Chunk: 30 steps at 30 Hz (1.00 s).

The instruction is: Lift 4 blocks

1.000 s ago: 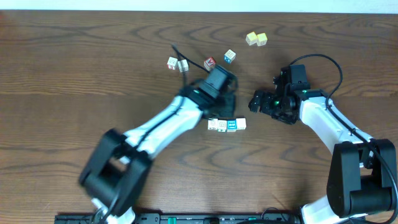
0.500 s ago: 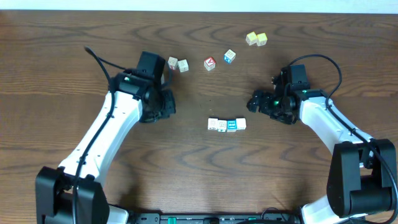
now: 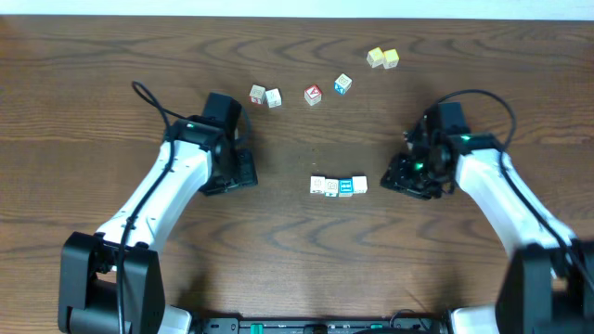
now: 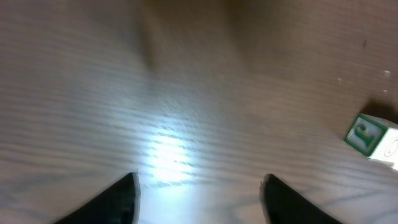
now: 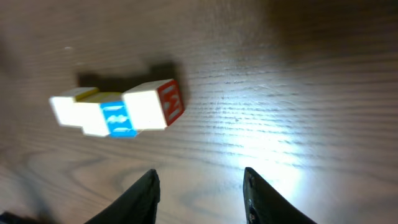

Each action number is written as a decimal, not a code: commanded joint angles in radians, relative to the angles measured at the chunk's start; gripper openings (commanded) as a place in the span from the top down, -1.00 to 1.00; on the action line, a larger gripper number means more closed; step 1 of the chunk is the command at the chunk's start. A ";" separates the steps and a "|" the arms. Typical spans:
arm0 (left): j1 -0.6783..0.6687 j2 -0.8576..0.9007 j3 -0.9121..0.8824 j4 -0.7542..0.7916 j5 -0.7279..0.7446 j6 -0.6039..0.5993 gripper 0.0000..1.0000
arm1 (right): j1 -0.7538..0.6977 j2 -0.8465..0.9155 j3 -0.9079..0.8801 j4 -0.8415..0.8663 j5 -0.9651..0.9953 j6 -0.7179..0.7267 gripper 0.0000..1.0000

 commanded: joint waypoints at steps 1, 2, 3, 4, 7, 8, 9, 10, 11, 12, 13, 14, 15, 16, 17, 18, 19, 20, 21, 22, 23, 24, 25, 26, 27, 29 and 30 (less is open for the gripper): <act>0.053 -0.002 -0.002 0.010 -0.013 -0.004 -0.50 | 0.014 -0.108 0.036 -0.054 0.058 -0.055 0.31; 0.063 -0.002 -0.002 0.013 -0.013 -0.016 -0.50 | 0.023 -0.118 0.036 -0.069 0.062 -0.064 0.36; 0.074 -0.002 -0.002 0.014 -0.012 -0.040 -0.50 | 0.037 -0.125 0.036 -0.089 0.067 -0.069 0.49; 0.083 -0.002 -0.002 0.017 -0.013 -0.066 -0.51 | 0.051 -0.126 0.036 -0.106 0.068 -0.068 0.72; 0.093 -0.002 -0.002 0.021 -0.013 -0.097 -0.52 | 0.105 -0.124 0.027 -0.120 0.068 -0.051 0.91; 0.093 -0.002 -0.002 0.021 -0.013 -0.096 -0.52 | 0.122 -0.123 0.027 -0.119 0.068 -0.040 0.67; 0.092 -0.002 -0.002 0.021 -0.013 -0.096 -0.52 | 0.141 -0.123 0.027 -0.114 0.067 -0.029 0.78; 0.092 -0.002 -0.002 0.021 -0.013 -0.096 -0.53 | 0.155 -0.124 0.027 -0.108 0.062 -0.026 0.98; 0.092 -0.002 -0.002 0.021 -0.013 -0.096 -0.52 | 0.165 -0.124 0.027 -0.106 0.045 -0.025 0.98; 0.092 -0.002 -0.002 0.021 -0.013 -0.096 -0.52 | 0.171 -0.124 0.027 -0.087 0.024 -0.018 0.98; 0.092 -0.002 -0.002 0.021 -0.013 -0.096 -0.52 | 0.174 -0.124 0.027 -0.068 0.015 -0.008 0.84; 0.092 -0.002 -0.002 0.020 -0.013 -0.096 -0.53 | 0.178 -0.124 0.027 -0.049 0.002 0.031 0.83; 0.092 -0.002 -0.002 0.020 -0.013 -0.096 -0.53 | 0.185 -0.123 0.026 -0.032 -0.003 0.068 0.84; 0.092 -0.002 -0.002 0.021 -0.012 -0.097 -0.53 | 0.192 -0.123 0.025 -0.018 -0.001 0.090 0.92; 0.092 -0.002 -0.002 0.021 -0.012 -0.101 -0.53 | 0.208 -0.123 0.019 0.006 0.013 0.098 0.97; 0.092 -0.002 -0.002 0.021 -0.012 -0.109 -0.53 | 0.224 -0.122 0.012 0.024 0.033 0.107 0.97; 0.092 -0.002 -0.002 0.021 -0.012 -0.121 -0.54 | 0.241 -0.121 0.004 0.039 0.058 0.122 0.97; 0.092 -0.002 -0.002 0.021 -0.013 -0.137 -0.53 | 0.264 -0.116 -0.006 0.053 0.091 0.148 0.97; 0.092 -0.002 -0.002 0.021 -0.013 -0.155 -0.53 | 0.293 -0.110 -0.017 0.063 0.129 0.188 0.97; 0.092 -0.002 -0.002 0.021 -0.013 -0.159 -0.53 | 0.315 -0.103 -0.024 0.069 0.156 0.219 0.97; 0.092 -0.002 -0.002 0.021 -0.013 -0.159 -0.54 | 0.345 -0.094 -0.032 0.082 0.184 0.253 0.98; 0.092 -0.002 -0.002 0.021 -0.013 -0.159 -0.54 | 0.369 -0.088 -0.039 0.093 0.203 0.274 0.98; 0.092 -0.002 -0.002 0.021 -0.013 -0.159 -0.54 | 0.399 -0.077 -0.047 0.113 0.224 0.295 0.97; 0.092 -0.002 -0.002 0.021 -0.013 -0.159 -0.54 | 0.422 -0.071 -0.051 0.130 0.237 0.303 0.97; 0.092 -0.002 -0.002 0.021 -0.013 -0.159 -0.54 | 0.452 -0.057 -0.055 0.154 0.257 0.307 0.97; 0.092 -0.002 -0.002 0.020 -0.013 -0.159 -0.54 | 0.504 -0.029 -0.056 0.187 0.307 0.316 0.98; 0.092 -0.002 -0.002 0.021 -0.013 -0.159 -0.54 | 0.526 -0.014 -0.056 0.196 0.341 0.335 0.97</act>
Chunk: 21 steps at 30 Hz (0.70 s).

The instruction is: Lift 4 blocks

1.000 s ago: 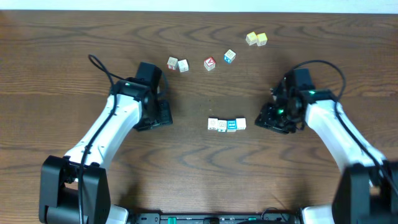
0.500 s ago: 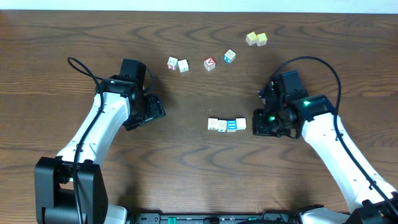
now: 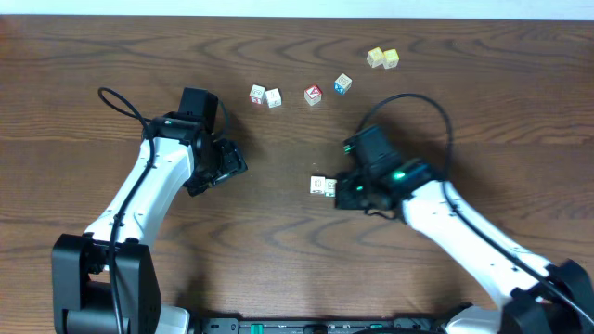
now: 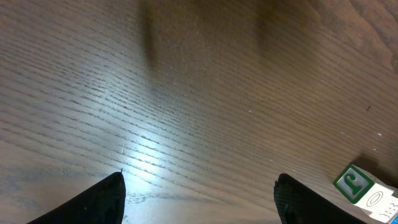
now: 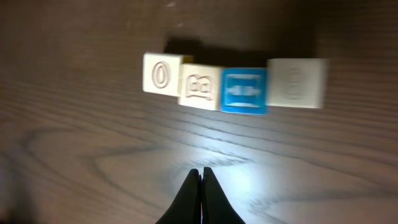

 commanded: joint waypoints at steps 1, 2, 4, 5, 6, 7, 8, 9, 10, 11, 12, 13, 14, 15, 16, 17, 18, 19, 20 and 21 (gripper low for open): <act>0.002 -0.002 -0.002 0.000 -0.013 -0.016 -0.54 | 0.081 0.051 -0.008 0.023 0.163 0.101 0.97; 0.002 -0.002 -0.002 0.000 -0.013 -0.016 -0.54 | 0.099 0.067 -0.008 0.029 0.193 0.116 0.98; 0.002 -0.002 -0.002 0.000 -0.013 -0.016 -0.54 | 0.132 0.105 -0.008 0.051 0.235 0.125 0.97; 0.002 -0.002 -0.002 0.000 -0.013 -0.016 -0.54 | 0.140 0.119 -0.008 0.061 0.241 0.125 0.97; 0.002 -0.002 -0.002 0.000 -0.013 -0.016 -0.54 | 0.145 0.135 -0.008 0.069 0.240 0.125 0.98; 0.002 -0.002 -0.002 0.000 -0.013 -0.016 -0.54 | 0.146 0.149 -0.008 0.075 0.233 0.126 0.98; 0.002 -0.002 -0.002 0.000 -0.013 -0.016 -0.54 | 0.146 0.162 -0.008 0.079 0.222 0.126 0.98; 0.002 -0.002 -0.002 0.000 -0.013 -0.016 -0.54 | 0.146 0.170 -0.008 0.079 0.220 0.126 0.98; 0.002 -0.002 -0.002 0.000 -0.013 -0.016 -0.54 | 0.146 0.175 -0.008 0.080 0.221 0.126 0.98; 0.002 -0.002 -0.002 0.000 -0.013 -0.016 -0.54 | 0.146 0.180 -0.008 0.080 0.221 0.126 0.98; 0.002 -0.002 -0.002 0.000 -0.013 -0.016 -0.54 | 0.146 0.182 -0.008 0.079 0.220 0.126 0.98; 0.002 -0.002 -0.002 0.000 -0.013 -0.016 -0.54 | 0.146 0.184 -0.008 0.079 0.220 0.126 0.98; 0.002 -0.002 -0.002 0.000 -0.013 -0.016 -0.54 | 0.146 0.184 -0.008 0.079 0.221 0.126 0.98; 0.002 -0.002 -0.002 0.000 -0.013 -0.016 -0.54 | 0.146 0.184 -0.008 0.079 0.221 0.126 0.98; 0.002 -0.002 -0.002 0.000 -0.013 -0.016 -0.54 | 0.146 0.184 -0.008 0.079 0.221 0.126 0.98; 0.002 -0.002 -0.002 0.000 -0.013 -0.016 -0.54 | 0.146 0.184 -0.008 0.079 0.222 0.132 0.98; 0.002 -0.002 -0.002 0.000 -0.013 -0.016 -0.54 | 0.146 0.184 -0.008 0.079 0.222 0.134 0.98; 0.002 -0.002 -0.002 0.000 -0.013 -0.016 -0.54 | 0.147 0.185 -0.008 0.080 0.222 0.143 0.98; 0.002 -0.002 -0.002 0.000 -0.013 -0.016 -0.54 | 0.147 0.185 -0.008 0.080 0.223 0.144 0.98; 0.002 -0.002 -0.002 0.000 -0.013 -0.016 -0.54 | 0.147 0.189 -0.008 0.084 0.225 0.144 0.98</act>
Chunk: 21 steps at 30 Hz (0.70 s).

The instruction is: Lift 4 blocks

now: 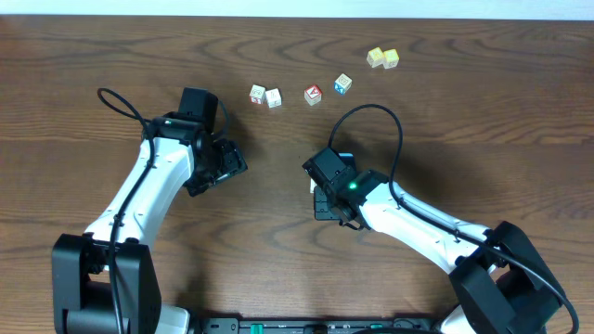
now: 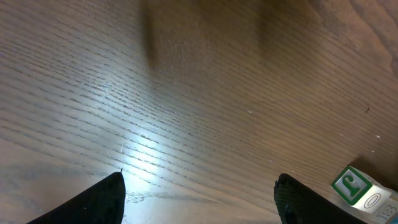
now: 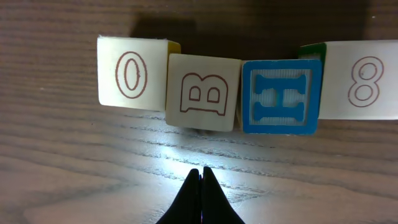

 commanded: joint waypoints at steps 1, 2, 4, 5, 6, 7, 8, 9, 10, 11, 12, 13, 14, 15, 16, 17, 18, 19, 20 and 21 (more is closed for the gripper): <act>0.002 -0.002 -0.002 0.000 -0.013 -0.005 -0.54 | 0.005 0.016 -0.006 0.011 0.025 0.024 0.98; 0.002 -0.002 -0.002 0.000 -0.013 -0.005 -0.54 | 0.004 0.024 -0.006 0.018 0.026 0.023 0.98; 0.002 -0.002 -0.002 0.000 -0.013 -0.005 -0.54 | 0.004 0.043 -0.006 0.026 0.025 0.023 0.98; 0.002 -0.002 -0.002 0.000 -0.013 -0.005 -0.54 | 0.004 0.054 -0.006 0.031 0.024 0.023 0.98; 0.002 -0.002 -0.002 0.000 -0.013 -0.005 -0.54 | 0.004 0.065 -0.006 0.036 0.024 0.023 0.98; 0.002 -0.002 -0.002 0.000 -0.013 -0.005 -0.54 | 0.004 0.071 -0.006 0.039 0.024 0.023 0.98; 0.002 -0.002 -0.002 0.000 -0.013 -0.005 -0.54 | 0.003 0.076 -0.006 0.042 0.024 0.023 0.98; 0.002 -0.002 -0.002 0.000 -0.013 -0.005 -0.54 | 0.003 0.079 -0.006 0.043 0.024 0.023 0.98; 0.002 -0.002 -0.002 0.000 -0.013 -0.005 -0.54 | 0.001 0.079 -0.006 0.044 0.024 0.023 0.98; 0.002 -0.002 -0.002 0.000 -0.013 -0.005 -0.54 | -0.001 0.079 -0.006 0.045 0.025 0.023 0.98; 0.002 -0.002 -0.002 0.000 -0.013 -0.005 -0.54 | -0.002 0.079 -0.006 0.047 0.025 0.023 0.98; 0.002 -0.002 -0.002 0.000 -0.013 -0.005 -0.54 | -0.002 0.079 -0.006 0.047 0.026 0.023 0.98; 0.002 -0.002 -0.002 0.000 -0.013 -0.005 -0.54 | -0.002 0.079 -0.006 0.047 0.028 0.023 0.98; 0.002 -0.002 -0.002 0.000 -0.013 -0.005 -0.55 | -0.002 0.079 -0.006 0.047 0.030 0.023 0.98; 0.002 -0.002 -0.002 0.000 -0.013 -0.005 -0.54 | -0.002 0.079 -0.006 0.048 0.033 0.023 0.98; 0.002 -0.002 -0.002 0.000 -0.013 -0.005 -0.54 | -0.002 0.079 -0.006 0.050 0.037 0.023 0.98; 0.002 -0.002 -0.002 0.000 -0.013 -0.005 -0.54 | -0.002 0.079 -0.006 0.053 0.040 0.021 0.98; 0.002 -0.002 -0.002 0.000 -0.013 -0.005 -0.54 | -0.002 0.079 -0.006 0.056 0.043 0.015 0.98; 0.002 -0.002 -0.002 0.000 -0.013 -0.005 -0.54 | -0.002 0.079 -0.006 0.061 0.044 0.008 0.98; 0.002 -0.002 -0.002 0.000 -0.013 -0.005 -0.55 | -0.002 0.079 -0.006 0.063 0.047 0.004 0.98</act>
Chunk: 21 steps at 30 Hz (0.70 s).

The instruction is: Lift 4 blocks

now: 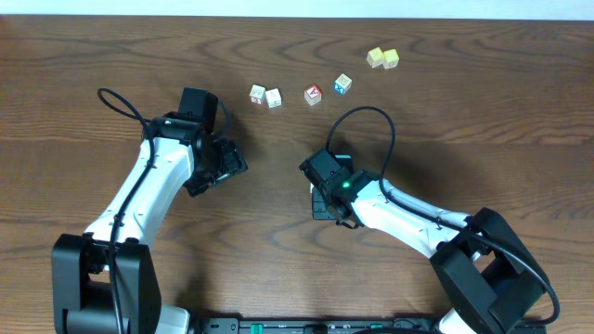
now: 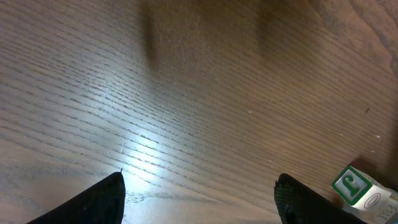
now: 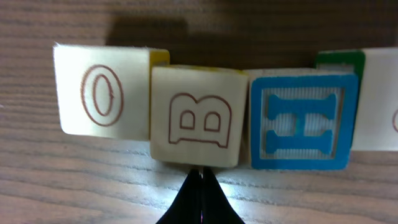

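Note:
Four blocks lie in a row on the table: an O block (image 3: 102, 90), a B block (image 3: 198, 115), a blue H block (image 3: 303, 121) and a white block (image 3: 380, 99) cut by the frame's edge. My right gripper (image 3: 200, 173) is shut and empty, its joined tips at the near edge of the B block. From overhead the right gripper (image 1: 327, 197) covers most of the row. My left gripper (image 2: 200, 186) is open over bare wood, well left of the row (image 1: 225, 167).
Loose blocks lie along the far side: a white pair (image 1: 265, 96), a red one (image 1: 313, 95), a blue one (image 1: 343, 83) and a yellow pair (image 1: 382, 57). A green-lettered block (image 2: 354, 186) sits by my left gripper's right finger.
The right wrist camera is closer to the row: the blocks look larger and the shut tips now reach the B block's near edge. The left arm has not moved.
At first my right gripper was open to the right of the row, and my left gripper was open nearer the row. Then the right was shut facing the row's long side, and the left stood farther left. The right has since closed in on the B block.

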Each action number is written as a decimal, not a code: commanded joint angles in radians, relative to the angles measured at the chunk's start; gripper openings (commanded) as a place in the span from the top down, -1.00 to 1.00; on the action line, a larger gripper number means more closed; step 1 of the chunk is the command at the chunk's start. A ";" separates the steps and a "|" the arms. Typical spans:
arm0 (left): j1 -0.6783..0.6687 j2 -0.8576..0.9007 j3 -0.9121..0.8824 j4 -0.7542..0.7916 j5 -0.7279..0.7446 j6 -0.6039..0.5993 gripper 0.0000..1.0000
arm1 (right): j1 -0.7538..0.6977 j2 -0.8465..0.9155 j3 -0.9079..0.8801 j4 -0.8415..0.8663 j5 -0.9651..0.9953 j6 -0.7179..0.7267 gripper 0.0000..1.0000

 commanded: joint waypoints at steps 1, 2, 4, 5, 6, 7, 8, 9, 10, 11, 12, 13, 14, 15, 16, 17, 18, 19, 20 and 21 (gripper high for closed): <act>0.002 -0.002 -0.002 0.000 -0.013 -0.005 -0.54 | -0.001 0.002 -0.005 0.008 0.034 -0.003 0.98; 0.002 -0.002 -0.002 0.000 -0.013 -0.005 -0.55 | -0.001 0.002 -0.005 0.008 0.036 -0.003 0.98; 0.002 -0.002 -0.002 0.000 -0.013 -0.005 -0.55 | -0.001 0.002 -0.005 0.011 0.038 -0.006 0.98; 0.002 -0.002 -0.002 0.000 -0.013 -0.005 -0.55 | -0.001 0.002 -0.005 0.014 0.040 -0.006 0.98; 0.002 -0.002 -0.002 0.000 -0.013 -0.005 -0.55 | -0.001 0.002 -0.005 0.015 0.042 -0.006 0.98; 0.002 -0.002 -0.002 0.000 -0.013 -0.005 -0.54 | -0.001 0.002 -0.005 0.015 0.044 -0.006 0.98; 0.002 -0.002 -0.002 0.000 -0.013 -0.005 -0.54 | -0.001 0.002 -0.005 0.014 0.052 -0.006 0.98; 0.002 -0.002 -0.002 0.000 -0.013 -0.005 -0.54 | -0.001 0.002 -0.005 0.014 0.056 -0.006 0.98; 0.002 -0.002 -0.002 0.000 -0.013 -0.005 -0.55 | -0.001 0.002 -0.005 0.014 0.060 -0.006 0.98; 0.002 -0.002 -0.002 0.000 -0.013 -0.005 -0.54 | -0.002 0.002 -0.005 0.015 0.061 -0.006 0.98; 0.002 -0.002 -0.002 0.000 -0.013 -0.005 -0.55 | -0.002 0.002 -0.005 0.015 0.063 -0.006 0.98; 0.002 -0.002 -0.002 0.000 -0.013 -0.005 -0.54 | -0.002 0.002 -0.005 0.015 0.064 -0.006 0.98; 0.002 -0.002 -0.002 0.000 -0.013 -0.005 -0.54 | -0.003 0.002 -0.005 0.015 0.067 -0.006 0.98; 0.002 -0.002 -0.002 0.000 -0.013 -0.005 -0.55 | -0.005 0.002 -0.005 0.016 0.070 -0.006 0.98; 0.002 -0.002 -0.002 0.000 -0.013 -0.005 -0.54 | -0.007 0.002 -0.005 0.018 0.070 -0.006 0.98; 0.002 -0.002 -0.002 0.000 -0.013 -0.005 -0.54 | -0.008 0.002 -0.005 0.019 0.071 -0.006 0.98; 0.002 -0.002 -0.002 0.000 -0.013 -0.005 -0.55 | -0.010 0.002 -0.005 0.020 0.070 -0.006 0.98; 0.002 -0.002 -0.002 0.000 -0.013 -0.005 -0.55 | -0.010 0.002 -0.005 0.021 0.070 -0.006 0.98; 0.002 -0.002 -0.002 0.000 -0.013 -0.005 -0.54 | -0.010 0.002 -0.005 0.022 0.071 -0.006 0.98; 0.002 -0.002 -0.002 0.000 -0.013 -0.005 -0.54 | -0.010 0.002 -0.005 0.023 0.071 -0.006 0.98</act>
